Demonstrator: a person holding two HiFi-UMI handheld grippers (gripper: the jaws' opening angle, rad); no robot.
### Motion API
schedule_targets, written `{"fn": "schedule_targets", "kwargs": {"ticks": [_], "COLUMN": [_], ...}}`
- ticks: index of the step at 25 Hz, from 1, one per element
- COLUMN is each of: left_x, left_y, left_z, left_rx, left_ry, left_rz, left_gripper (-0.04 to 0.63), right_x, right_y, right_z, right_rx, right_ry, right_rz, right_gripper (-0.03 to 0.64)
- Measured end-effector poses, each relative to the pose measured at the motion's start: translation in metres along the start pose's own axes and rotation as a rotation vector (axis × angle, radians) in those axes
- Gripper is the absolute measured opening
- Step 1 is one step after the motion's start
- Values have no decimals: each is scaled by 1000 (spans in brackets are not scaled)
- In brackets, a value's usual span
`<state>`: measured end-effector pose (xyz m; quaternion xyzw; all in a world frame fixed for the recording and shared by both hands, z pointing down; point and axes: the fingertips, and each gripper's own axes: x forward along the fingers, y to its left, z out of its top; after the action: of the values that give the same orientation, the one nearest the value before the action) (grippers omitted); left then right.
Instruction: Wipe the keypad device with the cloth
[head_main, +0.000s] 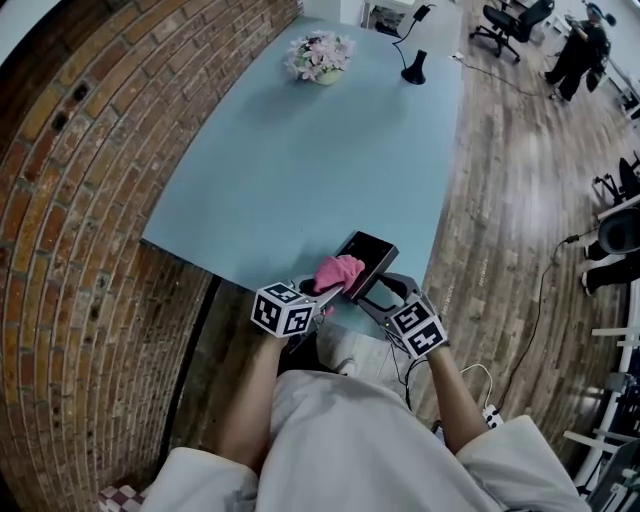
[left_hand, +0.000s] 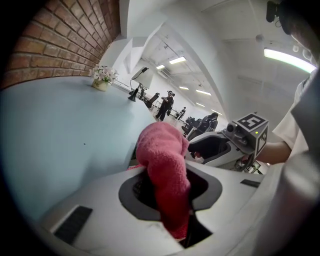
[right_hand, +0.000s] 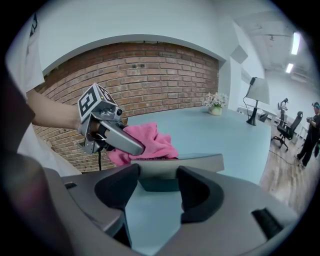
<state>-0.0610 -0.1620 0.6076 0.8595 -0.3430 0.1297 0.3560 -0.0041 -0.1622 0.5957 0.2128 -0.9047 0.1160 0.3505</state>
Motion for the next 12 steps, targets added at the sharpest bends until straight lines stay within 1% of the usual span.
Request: {"fn": "schedule_targets", "kwargs": {"ticks": [4,7,12], "left_x": [-1,-3,-3], "left_y": [26,47,61], "left_z": [-9,-17,-21], "left_rx": [-50,-70,-63], "left_ry": [25,59,118], "left_rz": [42,81,84], "left_gripper": [132,132,132], "right_x": [0,0,1], "right_y": [0,0,1], "right_z": [1,0,0], "right_rx": [7,22,43], "right_ry": [-2,-1,3], "right_rz": [-4,-6,-8], "right_gripper": [282,279,278]}}
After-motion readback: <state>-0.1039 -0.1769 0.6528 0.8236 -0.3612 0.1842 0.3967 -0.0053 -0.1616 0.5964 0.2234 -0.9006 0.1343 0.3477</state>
